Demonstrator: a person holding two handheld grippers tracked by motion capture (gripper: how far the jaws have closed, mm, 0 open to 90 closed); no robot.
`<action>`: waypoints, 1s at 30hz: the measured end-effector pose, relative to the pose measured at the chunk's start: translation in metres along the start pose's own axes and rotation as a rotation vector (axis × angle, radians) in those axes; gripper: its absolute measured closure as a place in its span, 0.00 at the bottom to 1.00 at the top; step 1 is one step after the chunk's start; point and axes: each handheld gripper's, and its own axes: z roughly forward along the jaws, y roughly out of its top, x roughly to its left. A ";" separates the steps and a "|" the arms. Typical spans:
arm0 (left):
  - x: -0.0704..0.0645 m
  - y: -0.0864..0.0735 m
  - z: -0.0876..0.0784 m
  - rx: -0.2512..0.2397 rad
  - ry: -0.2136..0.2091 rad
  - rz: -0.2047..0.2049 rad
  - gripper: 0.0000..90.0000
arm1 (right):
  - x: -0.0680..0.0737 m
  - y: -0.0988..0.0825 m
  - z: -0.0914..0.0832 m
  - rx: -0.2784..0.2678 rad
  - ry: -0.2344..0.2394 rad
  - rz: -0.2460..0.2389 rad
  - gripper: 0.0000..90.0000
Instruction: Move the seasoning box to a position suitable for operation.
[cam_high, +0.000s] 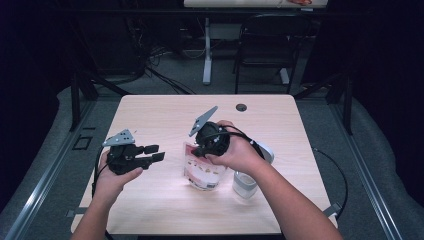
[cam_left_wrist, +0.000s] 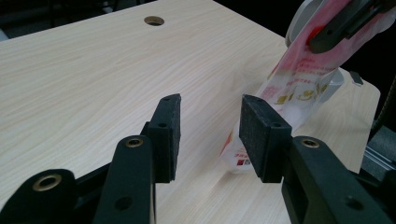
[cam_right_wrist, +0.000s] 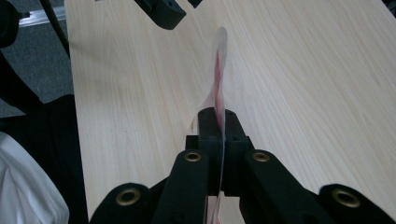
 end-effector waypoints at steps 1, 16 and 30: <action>0.000 0.000 0.001 0.000 -0.001 0.001 0.65 | 0.000 -0.001 -0.002 -0.005 0.001 -0.002 1.00; -0.010 -0.002 0.010 0.004 -0.087 0.040 0.62 | 0.006 -0.012 -0.024 -0.100 0.024 0.004 1.00; -0.019 -0.005 0.026 0.008 -0.191 0.087 0.51 | 0.006 -0.014 -0.039 -0.140 0.031 -0.010 1.00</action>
